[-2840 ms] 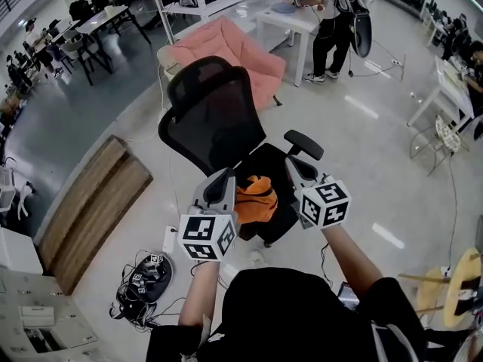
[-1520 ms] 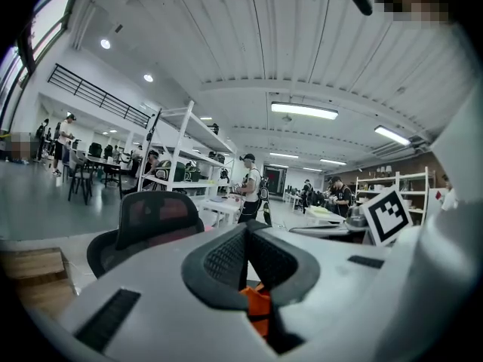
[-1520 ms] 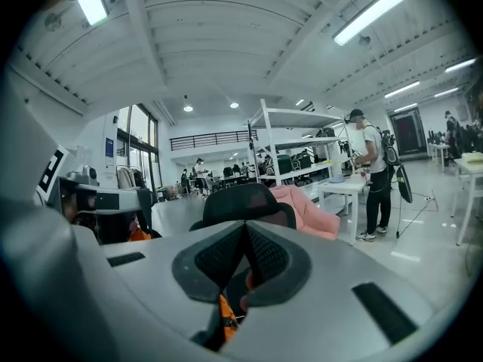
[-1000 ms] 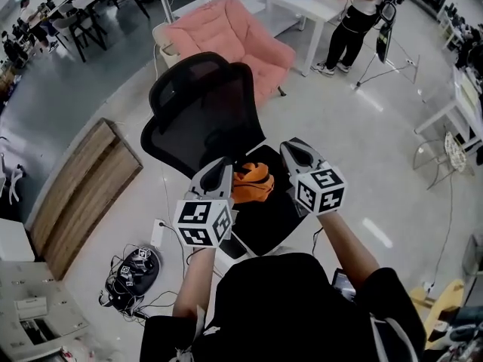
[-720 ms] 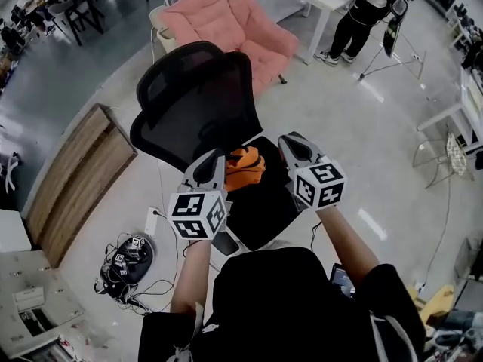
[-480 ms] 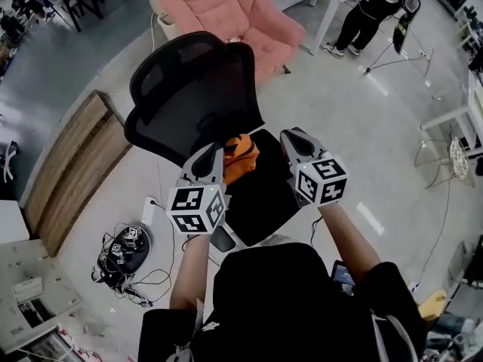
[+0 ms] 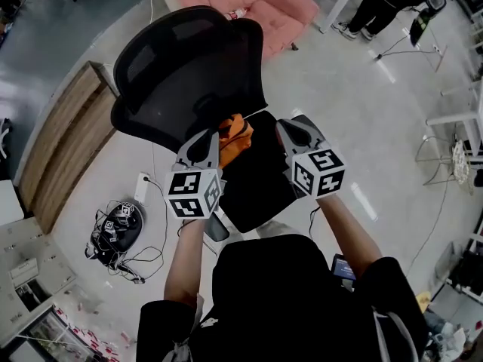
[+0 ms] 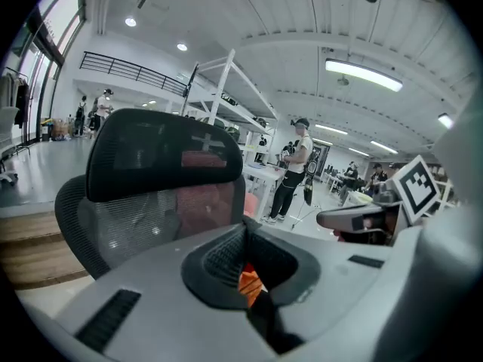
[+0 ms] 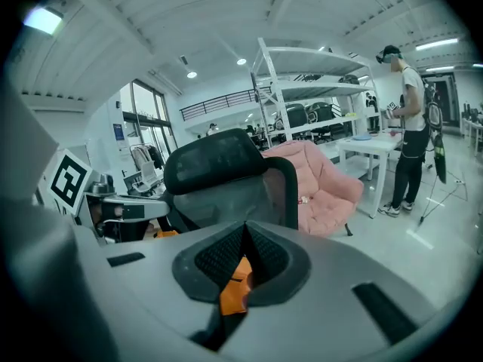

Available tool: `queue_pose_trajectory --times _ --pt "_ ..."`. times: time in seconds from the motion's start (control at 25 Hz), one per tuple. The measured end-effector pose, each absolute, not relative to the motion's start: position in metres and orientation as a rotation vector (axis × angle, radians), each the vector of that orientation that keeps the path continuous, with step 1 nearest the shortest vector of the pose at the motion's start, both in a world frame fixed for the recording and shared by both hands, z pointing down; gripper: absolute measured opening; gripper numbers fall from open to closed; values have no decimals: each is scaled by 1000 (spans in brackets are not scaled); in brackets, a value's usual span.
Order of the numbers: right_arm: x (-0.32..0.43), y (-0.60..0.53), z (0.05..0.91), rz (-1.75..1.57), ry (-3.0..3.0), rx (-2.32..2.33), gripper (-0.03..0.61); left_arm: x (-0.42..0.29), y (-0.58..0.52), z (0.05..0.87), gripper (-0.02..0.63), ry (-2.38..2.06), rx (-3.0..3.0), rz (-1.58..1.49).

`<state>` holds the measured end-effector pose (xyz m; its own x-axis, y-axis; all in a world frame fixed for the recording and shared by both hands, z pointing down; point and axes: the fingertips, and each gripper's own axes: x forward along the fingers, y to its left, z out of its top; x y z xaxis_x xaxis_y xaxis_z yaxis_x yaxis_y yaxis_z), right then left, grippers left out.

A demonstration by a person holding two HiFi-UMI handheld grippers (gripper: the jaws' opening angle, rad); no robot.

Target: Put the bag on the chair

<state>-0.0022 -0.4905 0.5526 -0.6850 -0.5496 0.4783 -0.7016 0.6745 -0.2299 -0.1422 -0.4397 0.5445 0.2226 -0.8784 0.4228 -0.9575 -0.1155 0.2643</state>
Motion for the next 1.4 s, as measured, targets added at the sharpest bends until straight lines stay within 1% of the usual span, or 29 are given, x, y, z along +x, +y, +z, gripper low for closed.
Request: queue_pose_trajectory --times 0.72,1.4 --pt "-11 -524 619 641 -2429 935 2 -156 -480 630 9 -1625 1883 224" --pt "-23 -531 655 673 -2346 928 2 -212 -526 672 9 -1701 1825 232"
